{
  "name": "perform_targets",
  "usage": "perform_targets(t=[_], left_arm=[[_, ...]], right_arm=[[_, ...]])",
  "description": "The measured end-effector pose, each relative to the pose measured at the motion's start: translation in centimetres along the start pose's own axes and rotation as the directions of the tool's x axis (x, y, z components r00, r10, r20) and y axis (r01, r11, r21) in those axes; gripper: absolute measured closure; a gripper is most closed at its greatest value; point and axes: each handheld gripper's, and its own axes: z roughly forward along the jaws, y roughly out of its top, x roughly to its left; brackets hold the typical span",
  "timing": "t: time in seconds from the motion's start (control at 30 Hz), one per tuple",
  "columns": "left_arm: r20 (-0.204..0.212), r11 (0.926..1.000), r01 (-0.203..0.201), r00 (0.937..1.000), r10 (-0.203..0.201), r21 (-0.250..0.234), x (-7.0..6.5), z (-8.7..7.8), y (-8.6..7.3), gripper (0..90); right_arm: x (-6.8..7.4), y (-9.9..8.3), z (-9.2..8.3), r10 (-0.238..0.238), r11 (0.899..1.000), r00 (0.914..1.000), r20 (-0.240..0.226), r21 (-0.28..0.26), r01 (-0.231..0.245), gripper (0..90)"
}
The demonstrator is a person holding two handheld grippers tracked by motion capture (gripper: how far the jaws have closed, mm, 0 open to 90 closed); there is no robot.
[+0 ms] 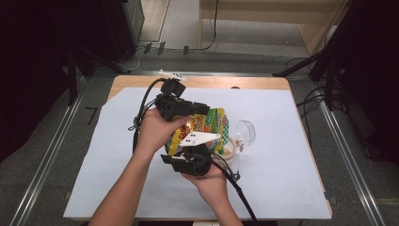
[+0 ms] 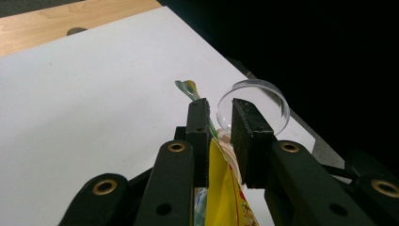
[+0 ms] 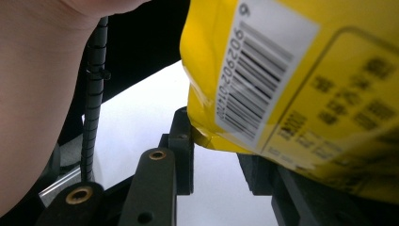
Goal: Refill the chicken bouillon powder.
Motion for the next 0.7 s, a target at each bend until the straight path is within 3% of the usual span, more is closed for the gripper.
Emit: perform_targets(t=[0.37, 0.7], left_arm=[[-0.012, 0.9996, -0.030, 0.9995, 0.030, -0.005, -0.72, 0.10, 0.07, 77.5], [-0.016, 0.9995, -0.028, 0.9995, 0.028, -0.012, -0.68, 0.10, 0.07, 77.0]], right_arm=[[0.01, -0.06, 0.02, 0.007, 1.000, 0.9998, 0.021, -0.010, -0.007, 70.1], [-0.11, -0.03, -0.01, -0.001, 1.000, 0.9997, 0.024, -0.010, 0.001, 70.1]])
